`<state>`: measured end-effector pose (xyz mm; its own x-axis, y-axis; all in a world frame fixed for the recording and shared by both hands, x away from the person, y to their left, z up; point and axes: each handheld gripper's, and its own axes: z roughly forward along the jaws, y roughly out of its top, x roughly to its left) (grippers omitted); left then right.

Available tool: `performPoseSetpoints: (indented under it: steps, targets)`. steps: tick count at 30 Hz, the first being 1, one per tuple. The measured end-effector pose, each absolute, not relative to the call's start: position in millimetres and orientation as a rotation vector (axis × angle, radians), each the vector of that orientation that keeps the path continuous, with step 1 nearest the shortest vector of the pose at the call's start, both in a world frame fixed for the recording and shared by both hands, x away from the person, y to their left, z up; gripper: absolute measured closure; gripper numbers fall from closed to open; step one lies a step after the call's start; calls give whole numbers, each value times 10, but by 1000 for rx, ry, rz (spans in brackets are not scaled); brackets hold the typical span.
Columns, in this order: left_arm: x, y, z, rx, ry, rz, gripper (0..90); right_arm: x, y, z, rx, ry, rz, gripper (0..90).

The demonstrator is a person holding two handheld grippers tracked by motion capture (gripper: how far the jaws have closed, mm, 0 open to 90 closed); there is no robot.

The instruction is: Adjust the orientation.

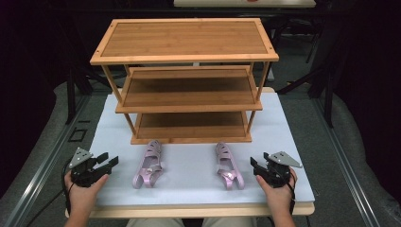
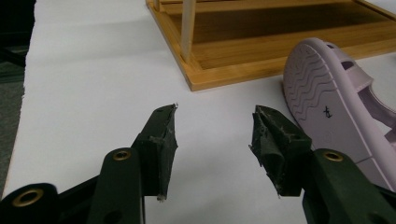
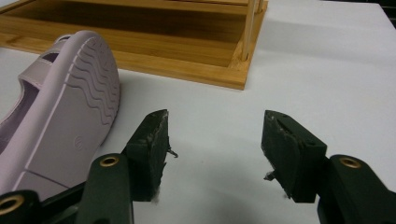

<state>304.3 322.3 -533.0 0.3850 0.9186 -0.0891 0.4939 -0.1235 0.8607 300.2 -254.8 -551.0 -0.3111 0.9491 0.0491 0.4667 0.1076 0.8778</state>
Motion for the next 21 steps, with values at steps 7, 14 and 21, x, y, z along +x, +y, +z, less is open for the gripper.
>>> performPoseSetpoints:
  steps: [7,14,21]
  targets:
    - [3032,3167,-5291,1765,1232,615,503,2949,-2549,-5488,1332,1773,1154,432]
    - [3008,3077,-5255,1785,1190,608,518,2901,-2551,-5481,1337,1774,1150,424]
    - [2964,3026,-5178,1822,1143,586,629,2925,-2552,-5496,1343,1769,1156,423]
